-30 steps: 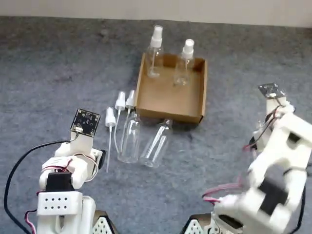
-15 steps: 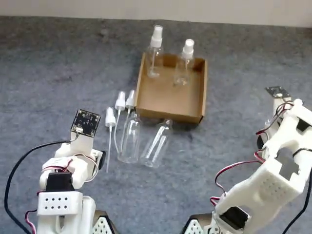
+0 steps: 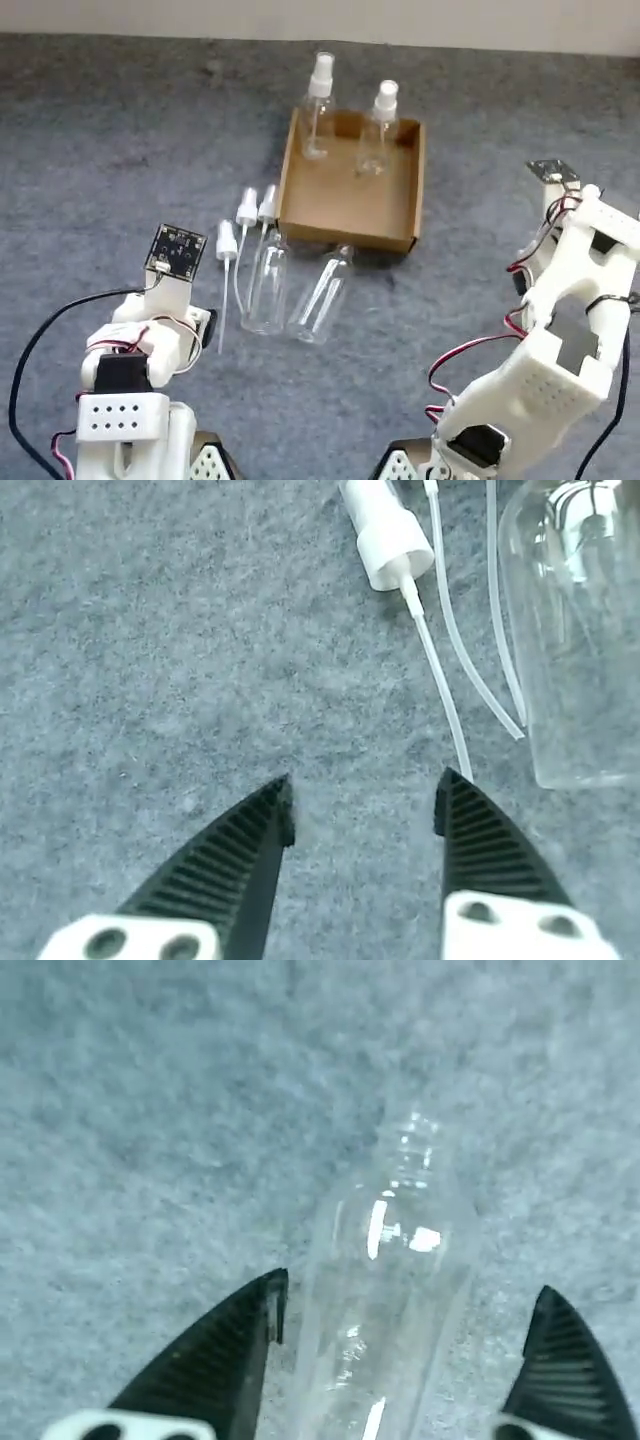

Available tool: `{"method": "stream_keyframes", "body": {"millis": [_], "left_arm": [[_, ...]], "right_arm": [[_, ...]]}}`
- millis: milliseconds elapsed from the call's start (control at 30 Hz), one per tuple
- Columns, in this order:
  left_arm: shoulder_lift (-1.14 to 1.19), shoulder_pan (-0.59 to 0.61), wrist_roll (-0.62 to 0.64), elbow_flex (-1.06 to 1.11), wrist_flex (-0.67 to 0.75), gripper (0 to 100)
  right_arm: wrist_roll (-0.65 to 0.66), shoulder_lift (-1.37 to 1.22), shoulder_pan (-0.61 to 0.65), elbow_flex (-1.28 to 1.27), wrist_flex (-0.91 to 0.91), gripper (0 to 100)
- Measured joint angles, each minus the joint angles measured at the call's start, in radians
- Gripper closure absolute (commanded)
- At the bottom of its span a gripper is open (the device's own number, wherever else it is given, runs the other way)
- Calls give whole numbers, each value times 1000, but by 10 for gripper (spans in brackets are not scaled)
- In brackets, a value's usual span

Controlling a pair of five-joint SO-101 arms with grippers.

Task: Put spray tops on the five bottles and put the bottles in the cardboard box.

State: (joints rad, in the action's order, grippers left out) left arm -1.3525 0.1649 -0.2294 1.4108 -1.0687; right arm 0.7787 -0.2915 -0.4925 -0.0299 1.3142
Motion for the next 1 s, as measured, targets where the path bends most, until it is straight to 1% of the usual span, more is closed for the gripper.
{"method": "stream_keyframes", "body": {"millis": [133, 233, 400, 467, 600, 700, 733, 867, 1000], "left_arm": [[0, 0, 0, 0, 0, 819], [0, 0, 0, 0, 0, 819], [0, 0, 0, 0, 0, 819], [0, 0, 0, 0, 0, 819], [0, 0, 0, 0, 0, 819], [0, 0, 0, 0, 0, 819], [0, 0, 0, 0, 0, 819], [0, 0, 0, 0, 0, 819], [0, 0, 0, 0, 0, 819]], "right_arm": [[-52, 0, 23, 0, 0, 684], [-61, 0, 35, 6, 0, 684], [-63, -9, 35, 86, 3, 684], [-63, -54, 35, 152, 20, 685], [-63, -169, 34, 281, 133, 685], [-63, -218, 26, 361, 175, 685], [-63, -230, 21, 374, 178, 692], [-63, -272, 11, 391, 190, 775], [-41, -272, 8, 391, 209, 785]]}}
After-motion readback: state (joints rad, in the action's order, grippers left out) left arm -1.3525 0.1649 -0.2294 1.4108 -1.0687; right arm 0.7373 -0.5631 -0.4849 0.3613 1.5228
